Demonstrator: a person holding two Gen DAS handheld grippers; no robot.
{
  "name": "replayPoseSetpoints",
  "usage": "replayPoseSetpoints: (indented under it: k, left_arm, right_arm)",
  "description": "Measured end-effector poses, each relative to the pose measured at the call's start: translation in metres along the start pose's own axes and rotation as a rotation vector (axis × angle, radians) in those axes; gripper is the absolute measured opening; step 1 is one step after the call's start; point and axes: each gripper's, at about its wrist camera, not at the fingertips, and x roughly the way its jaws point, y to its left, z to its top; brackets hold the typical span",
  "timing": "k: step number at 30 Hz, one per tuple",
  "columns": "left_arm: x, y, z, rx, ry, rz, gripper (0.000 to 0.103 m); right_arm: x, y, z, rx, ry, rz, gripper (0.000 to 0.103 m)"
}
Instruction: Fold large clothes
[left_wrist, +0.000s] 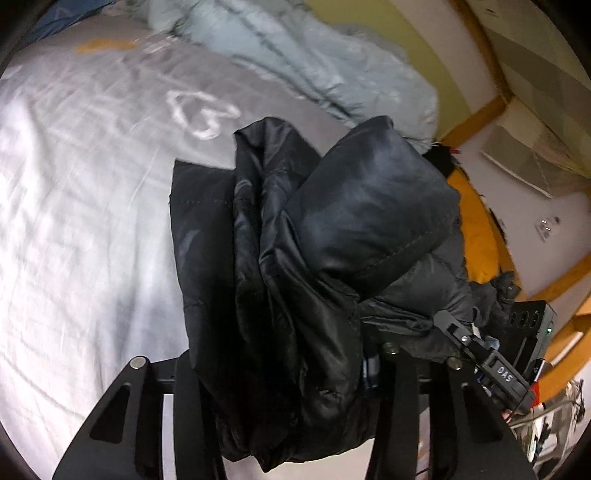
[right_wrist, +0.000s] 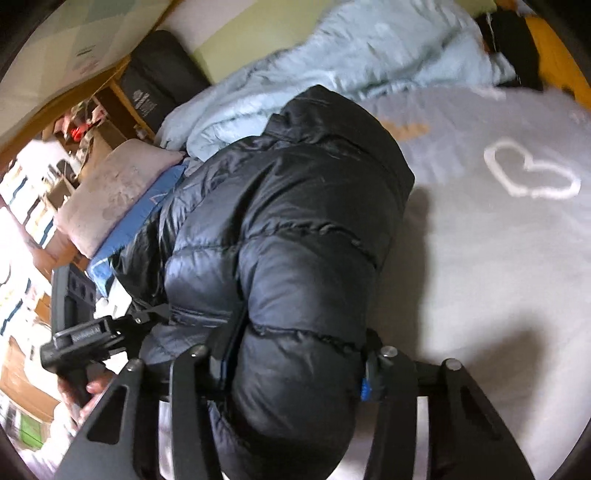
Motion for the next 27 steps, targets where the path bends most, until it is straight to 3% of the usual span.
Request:
replayPoseSetpoints:
  k: [3, 5, 14, 20, 27]
  left_arm:
    - [-0.003, -0.019, 0.008, 0.035, -0.004, -0.052, 0.04]
    - [-0.001, -0.042, 0.012, 0.095, -0.017, -0.039, 0.04]
    - [0.045, -0.148, 0.023, 0.221, -0.036, -0.089, 0.039]
    - [0.101, -0.242, 0.024, 0.347, -0.032, -0.169, 0.039]
    - [0.17, -0.334, 0.008, 0.471, -0.026, -0.214, 0.039]
  right_arm:
    - [-0.013, 0.008, 0.004, -0.033, -0.029, -0.022, 0.045]
    - [-0.025, 0.01, 0.011, -0.043, -0.051, -0.033, 0.045]
    - [-0.097, -0.031, 0.039, -0.051, -0.177, -0.105, 0.045]
    - [-0.165, -0.095, 0.053, -0.005, -0.312, -0.2, 0.045]
    - [-0.226, -0.182, 0.055, 0.074, -0.405, -0.296, 0.045]
